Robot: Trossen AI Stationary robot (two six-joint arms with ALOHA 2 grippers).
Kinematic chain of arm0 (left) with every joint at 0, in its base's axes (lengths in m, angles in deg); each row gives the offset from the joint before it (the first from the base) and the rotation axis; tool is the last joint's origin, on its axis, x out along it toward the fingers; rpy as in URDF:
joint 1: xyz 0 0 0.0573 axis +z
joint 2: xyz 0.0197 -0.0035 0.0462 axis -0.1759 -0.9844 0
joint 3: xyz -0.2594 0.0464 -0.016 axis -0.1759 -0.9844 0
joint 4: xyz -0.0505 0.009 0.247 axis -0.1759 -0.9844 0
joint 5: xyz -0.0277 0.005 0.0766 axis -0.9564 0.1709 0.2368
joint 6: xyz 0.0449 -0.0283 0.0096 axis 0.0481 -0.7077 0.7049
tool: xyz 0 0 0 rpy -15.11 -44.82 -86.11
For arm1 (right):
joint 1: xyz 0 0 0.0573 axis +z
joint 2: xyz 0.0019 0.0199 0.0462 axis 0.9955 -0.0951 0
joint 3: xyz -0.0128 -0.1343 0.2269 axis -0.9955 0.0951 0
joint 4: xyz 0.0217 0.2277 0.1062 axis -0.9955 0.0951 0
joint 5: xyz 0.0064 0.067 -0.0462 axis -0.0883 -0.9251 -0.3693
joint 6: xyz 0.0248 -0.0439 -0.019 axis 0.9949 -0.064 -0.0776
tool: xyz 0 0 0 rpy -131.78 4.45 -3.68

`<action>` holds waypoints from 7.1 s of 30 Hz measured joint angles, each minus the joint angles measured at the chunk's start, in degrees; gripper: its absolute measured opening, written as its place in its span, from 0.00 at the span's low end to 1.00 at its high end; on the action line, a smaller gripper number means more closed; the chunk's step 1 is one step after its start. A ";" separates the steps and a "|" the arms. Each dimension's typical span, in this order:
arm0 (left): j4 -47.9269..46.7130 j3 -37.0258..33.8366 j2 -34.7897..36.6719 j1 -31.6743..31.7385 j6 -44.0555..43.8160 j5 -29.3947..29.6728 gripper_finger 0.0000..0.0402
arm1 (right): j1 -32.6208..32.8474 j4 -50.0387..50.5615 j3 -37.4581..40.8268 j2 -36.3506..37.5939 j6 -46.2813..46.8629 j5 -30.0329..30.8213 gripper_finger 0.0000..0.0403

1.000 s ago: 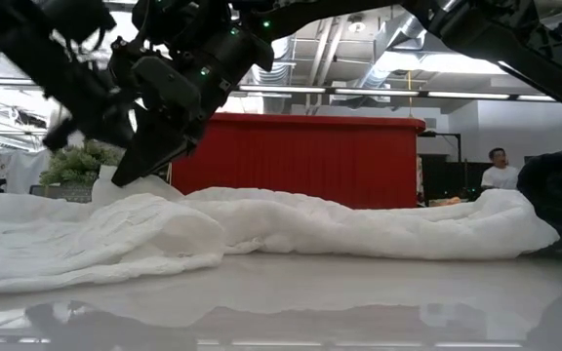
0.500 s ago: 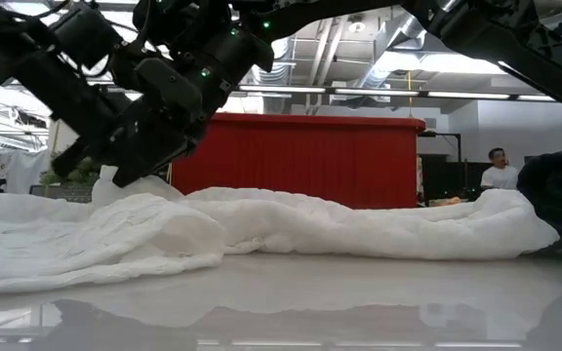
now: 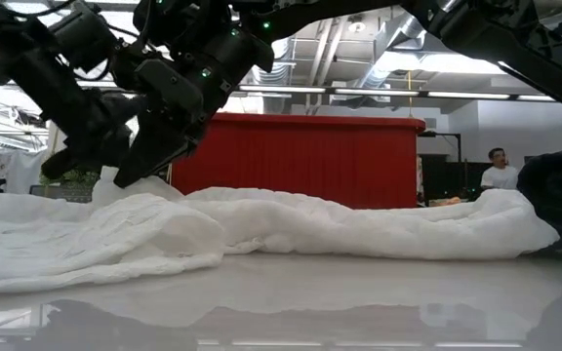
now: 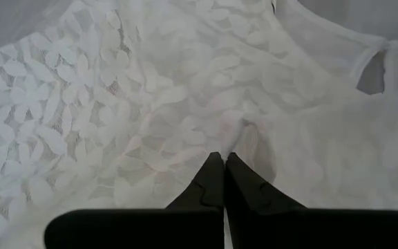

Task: Fold Laundry from Bin
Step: Fold the white t-shirt

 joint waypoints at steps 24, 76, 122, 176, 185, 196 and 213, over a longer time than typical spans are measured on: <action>-19.04 3.41 2.46 -2.31 -2.01 7.40 0.00 | -1.21 2.35 -0.03 2.26 -0.15 0.09 0.06; -16.53 3.41 2.50 -2.36 -6.76 4.37 0.00 | -14.08 -25.45 5.62 2.01 1.14 -5.85 0.06; -9.76 3.41 2.55 -2.51 -4.17 3.33 0.00 | -17.24 -30.19 4.87 -2.86 7.85 -5.76 0.38; 1.03 -3.23 -8.34 -8.15 -7.24 2.62 0.00 | -14.43 11.42 4.86 8.02 -12.89 -8.89 0.38; 1.03 -3.23 -8.34 -8.14 -6.79 1.51 0.00 | -6.64 8.81 4.90 7.52 -21.67 1.97 0.29; 1.00 -3.23 -8.34 -8.15 -5.66 1.42 0.00 | -7.02 5.21 5.22 7.53 -18.91 2.92 0.36; 0.99 -3.23 -8.34 -8.15 -5.65 1.40 0.00 | -4.95 -1.05 9.80 7.50 -16.65 9.70 0.48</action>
